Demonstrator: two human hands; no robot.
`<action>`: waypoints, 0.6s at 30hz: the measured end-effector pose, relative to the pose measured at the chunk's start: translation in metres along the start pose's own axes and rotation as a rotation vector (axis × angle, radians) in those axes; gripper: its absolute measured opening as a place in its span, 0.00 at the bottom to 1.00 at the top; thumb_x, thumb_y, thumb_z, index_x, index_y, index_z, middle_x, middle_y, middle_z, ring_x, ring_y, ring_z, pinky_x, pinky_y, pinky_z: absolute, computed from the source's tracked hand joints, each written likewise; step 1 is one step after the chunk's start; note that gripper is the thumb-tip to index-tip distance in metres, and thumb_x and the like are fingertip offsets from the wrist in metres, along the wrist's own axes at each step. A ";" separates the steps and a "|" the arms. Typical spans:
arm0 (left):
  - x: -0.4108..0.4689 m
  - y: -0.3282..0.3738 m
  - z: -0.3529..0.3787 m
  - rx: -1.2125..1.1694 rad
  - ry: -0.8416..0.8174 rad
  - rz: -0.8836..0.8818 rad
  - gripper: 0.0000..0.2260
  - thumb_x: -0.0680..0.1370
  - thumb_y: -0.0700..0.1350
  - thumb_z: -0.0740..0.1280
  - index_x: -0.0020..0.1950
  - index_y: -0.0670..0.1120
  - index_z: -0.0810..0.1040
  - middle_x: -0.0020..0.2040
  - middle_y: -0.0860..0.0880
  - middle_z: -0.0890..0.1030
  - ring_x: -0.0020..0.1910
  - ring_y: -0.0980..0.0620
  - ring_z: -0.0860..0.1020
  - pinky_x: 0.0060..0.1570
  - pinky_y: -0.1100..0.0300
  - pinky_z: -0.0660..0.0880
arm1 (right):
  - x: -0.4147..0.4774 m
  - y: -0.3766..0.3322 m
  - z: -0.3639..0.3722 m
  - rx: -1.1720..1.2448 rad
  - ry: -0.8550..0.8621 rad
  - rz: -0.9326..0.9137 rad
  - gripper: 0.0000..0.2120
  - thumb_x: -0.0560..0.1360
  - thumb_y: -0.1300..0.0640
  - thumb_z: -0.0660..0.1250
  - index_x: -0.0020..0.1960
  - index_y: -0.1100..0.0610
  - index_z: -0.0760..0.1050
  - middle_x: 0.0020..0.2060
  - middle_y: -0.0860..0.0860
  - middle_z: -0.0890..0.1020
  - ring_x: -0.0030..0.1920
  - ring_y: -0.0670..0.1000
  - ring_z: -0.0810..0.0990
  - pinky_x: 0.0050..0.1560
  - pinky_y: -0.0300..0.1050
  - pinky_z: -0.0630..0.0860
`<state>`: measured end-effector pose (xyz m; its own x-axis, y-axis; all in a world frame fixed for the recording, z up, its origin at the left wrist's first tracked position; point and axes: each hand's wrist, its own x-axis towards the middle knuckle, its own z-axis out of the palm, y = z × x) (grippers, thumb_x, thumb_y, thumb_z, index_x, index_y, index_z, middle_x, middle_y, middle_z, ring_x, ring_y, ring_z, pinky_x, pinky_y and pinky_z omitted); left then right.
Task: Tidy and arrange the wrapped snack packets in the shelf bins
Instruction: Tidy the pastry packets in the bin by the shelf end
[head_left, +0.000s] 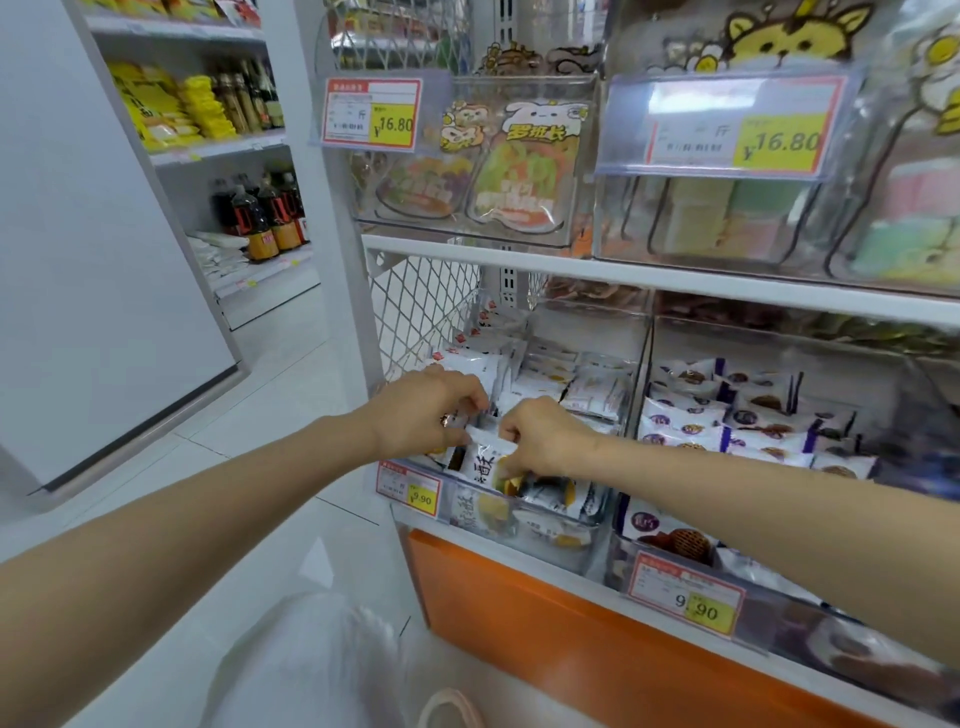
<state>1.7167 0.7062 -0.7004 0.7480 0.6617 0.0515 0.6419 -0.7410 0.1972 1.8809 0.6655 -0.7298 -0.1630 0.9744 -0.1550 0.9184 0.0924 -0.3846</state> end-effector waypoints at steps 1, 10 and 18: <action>0.002 0.001 0.004 0.045 -0.017 0.014 0.15 0.75 0.46 0.69 0.60 0.49 0.75 0.55 0.52 0.78 0.55 0.51 0.71 0.52 0.59 0.67 | 0.001 -0.001 0.002 -0.005 -0.005 -0.017 0.26 0.69 0.57 0.75 0.29 0.55 0.57 0.27 0.50 0.59 0.28 0.48 0.57 0.28 0.43 0.54; 0.015 0.005 0.024 0.281 -0.130 0.090 0.10 0.73 0.52 0.70 0.52 0.51 0.78 0.51 0.54 0.79 0.55 0.54 0.71 0.50 0.60 0.59 | -0.012 0.019 -0.055 -0.031 -0.135 -0.075 0.07 0.72 0.60 0.71 0.50 0.54 0.80 0.39 0.45 0.81 0.34 0.37 0.76 0.32 0.29 0.69; 0.027 0.010 0.032 0.381 -0.175 0.059 0.08 0.75 0.51 0.69 0.50 0.49 0.79 0.51 0.50 0.80 0.54 0.51 0.74 0.49 0.61 0.59 | -0.014 0.029 -0.055 -0.339 -0.527 0.054 0.26 0.69 0.49 0.74 0.64 0.51 0.74 0.61 0.46 0.75 0.62 0.50 0.71 0.60 0.42 0.68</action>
<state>1.7486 0.7125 -0.7284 0.7817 0.6117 -0.1212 0.5890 -0.7881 -0.1787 1.9298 0.6659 -0.6887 -0.1893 0.7553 -0.6275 0.9795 0.1897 -0.0672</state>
